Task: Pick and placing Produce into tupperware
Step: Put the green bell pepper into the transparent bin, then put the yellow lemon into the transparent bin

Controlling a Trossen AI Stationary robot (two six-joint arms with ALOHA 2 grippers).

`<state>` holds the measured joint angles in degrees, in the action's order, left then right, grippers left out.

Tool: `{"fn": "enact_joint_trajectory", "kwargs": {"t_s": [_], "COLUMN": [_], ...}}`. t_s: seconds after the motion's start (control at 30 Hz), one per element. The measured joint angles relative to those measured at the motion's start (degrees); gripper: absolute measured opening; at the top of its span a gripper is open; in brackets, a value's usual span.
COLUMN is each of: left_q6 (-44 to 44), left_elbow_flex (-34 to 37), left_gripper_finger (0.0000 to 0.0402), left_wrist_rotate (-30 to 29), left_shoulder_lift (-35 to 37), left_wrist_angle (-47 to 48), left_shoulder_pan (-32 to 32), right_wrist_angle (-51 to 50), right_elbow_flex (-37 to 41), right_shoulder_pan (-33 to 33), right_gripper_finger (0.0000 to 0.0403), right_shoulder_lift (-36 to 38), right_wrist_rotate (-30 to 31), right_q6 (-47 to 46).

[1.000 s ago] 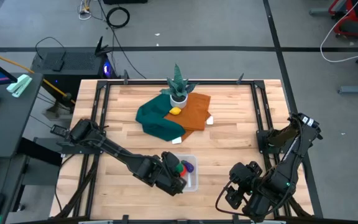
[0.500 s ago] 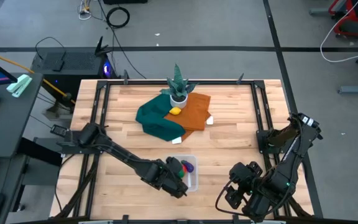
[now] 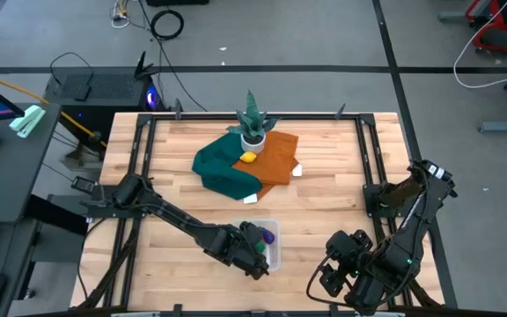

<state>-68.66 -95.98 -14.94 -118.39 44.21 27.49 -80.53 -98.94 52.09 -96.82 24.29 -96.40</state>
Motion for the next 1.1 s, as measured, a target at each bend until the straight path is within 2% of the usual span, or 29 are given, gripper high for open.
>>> {"fn": "enact_joint_trajectory", "kwargs": {"t_s": [0.33,0.73,0.83,1.1], "left_q6": [0.4,-1.2,-0.8,-1.0], "left_elbow_flex": [0.1,-1.6,-2.9,-9.5], "left_gripper_finger": [0.0150,0.0185,0.0190,0.0178], "left_wrist_rotate": [0.5,0.9,-0.4,-5.0], "left_shoulder_lift": [-0.3,0.0,0.0,0.5], "left_wrist_angle": [0.1,-1.4,1.3,16.6], "left_shoulder_pan": [0.0,2.1,2.0,-0.6], "right_wrist_angle": [0.0,0.0,0.0,-0.1], "right_elbow_flex": [0.0,0.0,0.0,0.0], "right_shoulder_pan": [0.2,0.2,0.2,0.2], "right_gripper_finger": [0.0309,0.0309,0.0309,0.0309], "right_shoulder_lift": [0.0,0.0,0.0,0.0], "right_wrist_rotate": [0.3,0.4,0.4,0.9], "right_q6": [-0.2,-0.2,-0.1,-0.1]}}
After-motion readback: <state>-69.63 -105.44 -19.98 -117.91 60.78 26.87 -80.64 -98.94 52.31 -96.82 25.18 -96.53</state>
